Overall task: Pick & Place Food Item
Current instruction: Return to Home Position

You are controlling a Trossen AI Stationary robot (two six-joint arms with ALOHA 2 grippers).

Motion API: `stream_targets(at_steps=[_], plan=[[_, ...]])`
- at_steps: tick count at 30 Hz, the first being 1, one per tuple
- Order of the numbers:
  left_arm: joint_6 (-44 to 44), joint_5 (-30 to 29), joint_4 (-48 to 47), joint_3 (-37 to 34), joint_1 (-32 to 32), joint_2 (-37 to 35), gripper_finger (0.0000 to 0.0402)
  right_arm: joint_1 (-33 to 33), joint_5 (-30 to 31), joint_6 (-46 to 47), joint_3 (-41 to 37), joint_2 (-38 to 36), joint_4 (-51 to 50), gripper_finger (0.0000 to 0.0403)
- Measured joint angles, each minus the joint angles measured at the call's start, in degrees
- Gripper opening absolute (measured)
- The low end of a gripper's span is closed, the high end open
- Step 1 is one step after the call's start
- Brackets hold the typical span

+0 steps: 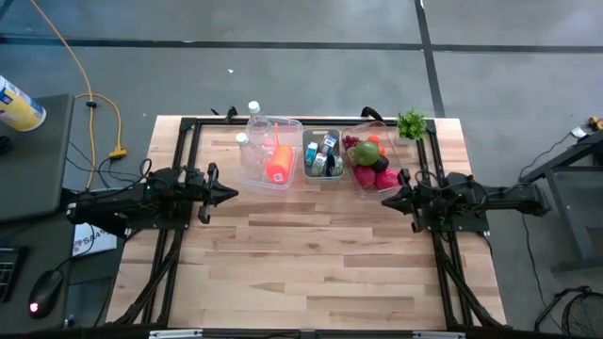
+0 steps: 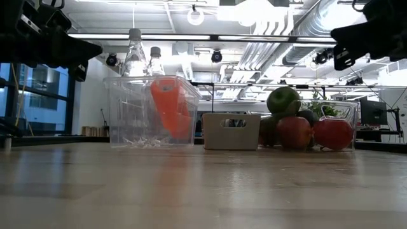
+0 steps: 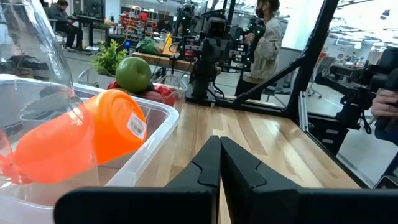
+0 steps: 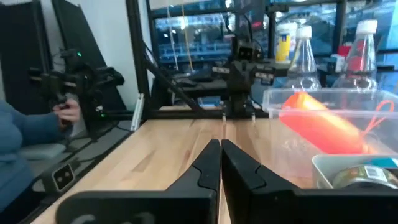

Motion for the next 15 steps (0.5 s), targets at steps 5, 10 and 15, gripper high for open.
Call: stream_targets(at_steps=[5, 10, 15], plan=[[0.48, 0.00, 0.11, -0.02, 0.00, 0.00, 0.0001, 1.40, 0.66, -0.53, 0.09, -4.89, -3.50, 0.0001], [1.00, 0.02, 0.14, -0.04, 0.00, 0.00, 0.0001, 1.72, 0.83, -1.97, 0.09, -4.08, -1.98, 0.0001], [2.08, 0.04, 0.11, -0.04, 0.00, 0.00, 0.0001, 1.71, 1.24, -2.63, -0.02, -3.76, -3.13, 0.0001]])
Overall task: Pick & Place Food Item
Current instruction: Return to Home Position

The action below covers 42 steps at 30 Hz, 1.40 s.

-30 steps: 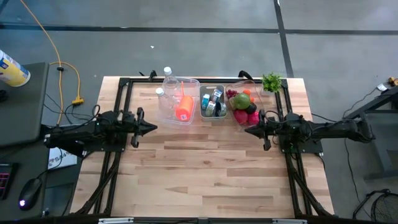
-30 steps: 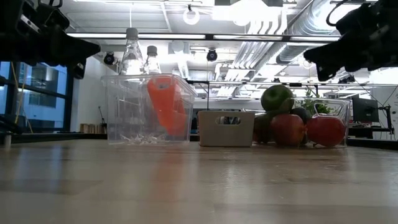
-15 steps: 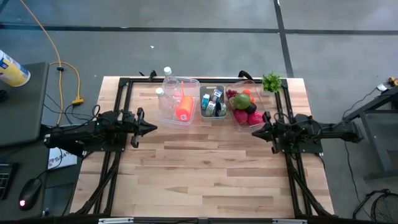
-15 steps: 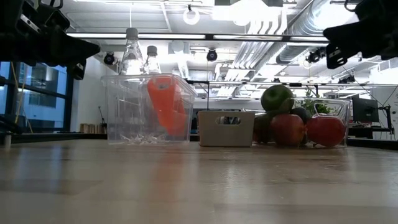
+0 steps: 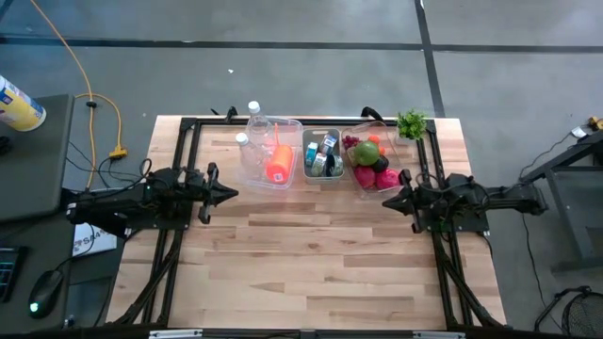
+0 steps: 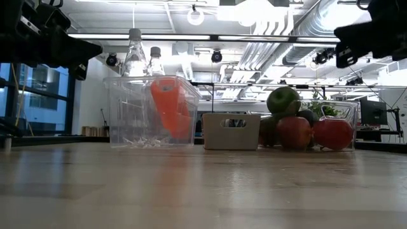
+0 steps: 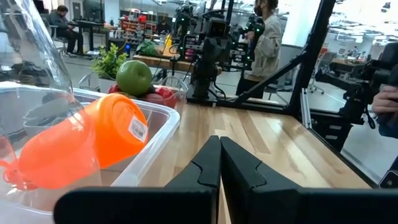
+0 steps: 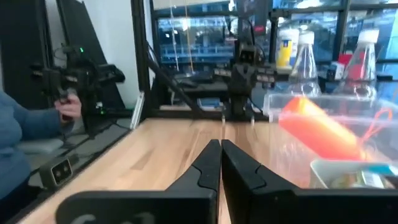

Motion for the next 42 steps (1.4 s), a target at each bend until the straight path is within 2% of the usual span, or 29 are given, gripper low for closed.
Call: stream_targets(at_steps=[12, 18, 25, 35, 42], plan=[[1.42, 0.00, -0.15, 0.00, 0.00, 0.04, 0.0001, 0.00, 1.29, -0.35, -2.48, -0.09, -0.94, 0.0001], [1.79, 0.00, -0.08, 0.00, 0.00, 0.40, 0.0001, 0.00, 8.09, -0.48, -2.50, -0.06, -1.98, 0.0001], [2.06, -0.32, -0.10, 0.00, 0.00, 2.54, 0.0001, 0.00, 9.29, -0.50, -2.52, 0.14, -1.77, 0.0001], [2.03, -10.38, -0.21, 0.00, 0.02, 4.57, 0.0001, 0.00, 9.34, -0.48, -2.54, 0.15, -1.82, 0.0001], [5.37, -10.71, -0.19, 0.00, 0.02, 4.57, 0.0001, 0.00, 9.38, -0.50, -2.56, 0.15, -1.86, 0.0001]])
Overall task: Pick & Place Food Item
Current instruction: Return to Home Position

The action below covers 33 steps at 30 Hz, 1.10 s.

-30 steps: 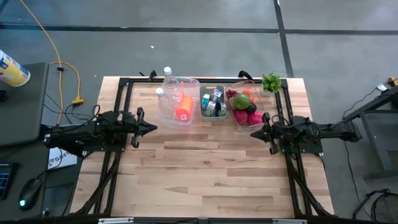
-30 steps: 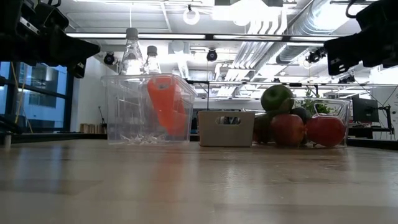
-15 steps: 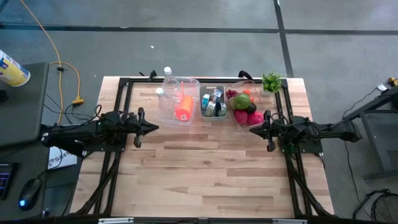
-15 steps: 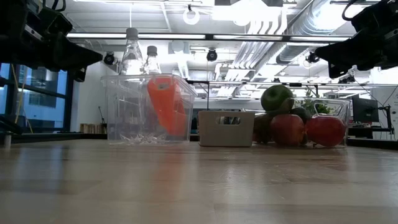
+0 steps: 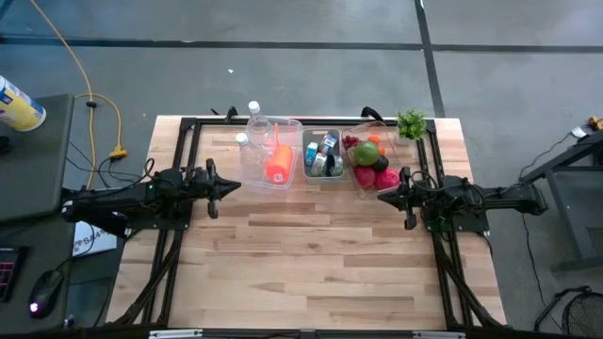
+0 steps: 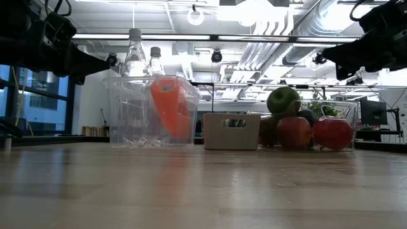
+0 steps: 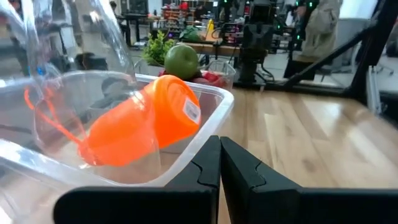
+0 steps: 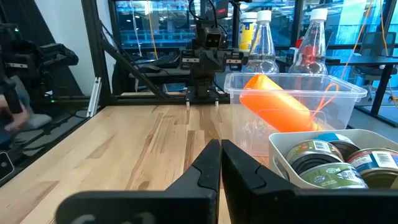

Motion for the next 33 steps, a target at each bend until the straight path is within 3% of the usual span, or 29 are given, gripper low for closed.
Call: stream_targets(at_steps=[6, 33], plan=[[-8.08, 0.00, 0.30, 0.00, 0.00, 0.00, 0.0001, 0.00, 0.04, 0.01, -0.04, 0.00, -0.04, 0.0001], [-6.55, -0.02, 0.22, 0.00, 0.01, 0.00, 0.0001, 0.00, 0.09, 0.01, -0.09, 0.00, -0.11, 0.0001]])
